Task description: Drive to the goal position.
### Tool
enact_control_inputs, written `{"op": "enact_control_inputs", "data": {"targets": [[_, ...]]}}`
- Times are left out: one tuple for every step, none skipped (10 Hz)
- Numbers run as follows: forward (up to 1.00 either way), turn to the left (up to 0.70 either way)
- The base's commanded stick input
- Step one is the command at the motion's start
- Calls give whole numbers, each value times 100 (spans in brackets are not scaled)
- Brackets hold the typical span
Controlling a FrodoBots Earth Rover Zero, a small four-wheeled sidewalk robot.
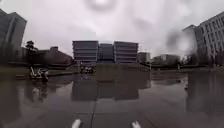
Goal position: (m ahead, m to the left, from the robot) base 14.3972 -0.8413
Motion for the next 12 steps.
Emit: {"op": "enact_control_inputs", "data": {"targets": [[70,0],[70,0],[70,0],[70,0],[70,0],[70,0],[70,0],[70,0],[70,0],[70,0],[70,0],[70,0]]}}
